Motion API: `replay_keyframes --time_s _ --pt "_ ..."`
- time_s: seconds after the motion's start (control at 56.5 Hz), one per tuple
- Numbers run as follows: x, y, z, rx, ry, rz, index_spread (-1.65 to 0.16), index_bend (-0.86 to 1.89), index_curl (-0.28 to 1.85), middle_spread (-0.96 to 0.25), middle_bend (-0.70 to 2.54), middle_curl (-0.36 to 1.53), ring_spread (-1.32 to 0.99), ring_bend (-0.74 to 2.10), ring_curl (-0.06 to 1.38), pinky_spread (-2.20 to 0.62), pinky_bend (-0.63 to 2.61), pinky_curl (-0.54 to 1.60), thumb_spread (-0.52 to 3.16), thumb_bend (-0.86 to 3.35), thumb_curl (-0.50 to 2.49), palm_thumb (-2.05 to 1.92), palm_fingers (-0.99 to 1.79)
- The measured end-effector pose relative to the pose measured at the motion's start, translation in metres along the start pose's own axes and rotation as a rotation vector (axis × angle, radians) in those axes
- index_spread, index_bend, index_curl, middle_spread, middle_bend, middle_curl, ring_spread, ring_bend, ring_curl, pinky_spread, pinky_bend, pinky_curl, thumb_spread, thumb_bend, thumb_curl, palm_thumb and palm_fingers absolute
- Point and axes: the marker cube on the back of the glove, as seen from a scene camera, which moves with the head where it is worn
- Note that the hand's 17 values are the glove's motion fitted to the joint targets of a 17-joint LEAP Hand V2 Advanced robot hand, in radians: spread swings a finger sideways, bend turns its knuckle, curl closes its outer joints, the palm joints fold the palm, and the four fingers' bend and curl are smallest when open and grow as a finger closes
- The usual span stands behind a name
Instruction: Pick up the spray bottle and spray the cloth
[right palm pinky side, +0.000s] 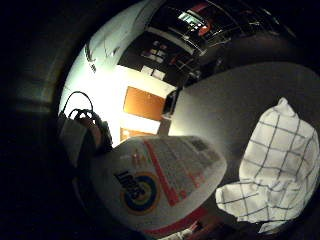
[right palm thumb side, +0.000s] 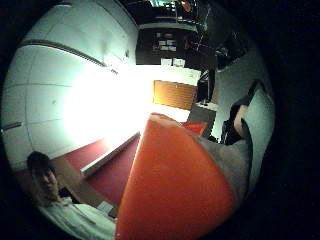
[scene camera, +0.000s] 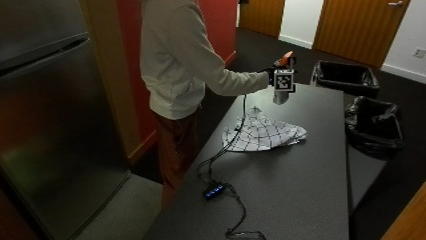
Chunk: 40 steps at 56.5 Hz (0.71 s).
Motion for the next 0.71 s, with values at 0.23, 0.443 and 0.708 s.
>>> replay_keyframes --time_s 0.23,0.443,0.708 --pt "0.034 -0.004 0.053 -0.022 0.110 0.049 -0.15 0.44 0.55 -0.11 0.62 0.52 -0.15 0.68 0.47 -0.18 0.35 0.38 0.21 -0.03 0.81 0.92 1.36" --pt "0.037 -0.020 0.104 -0.035 0.131 0.040 -0.15 0.43 0.55 -0.11 0.62 0.52 -0.14 0.64 0.46 -0.19 0.37 0.39 0.24 -0.03 0.81 0.92 1.35" --pt "0.054 -0.014 0.136 -0.223 0.156 0.083 -0.18 0.23 0.51 -0.12 0.52 0.49 -0.15 0.60 0.45 -0.18 0.43 0.40 0.37 -0.05 0.79 0.88 1.14"
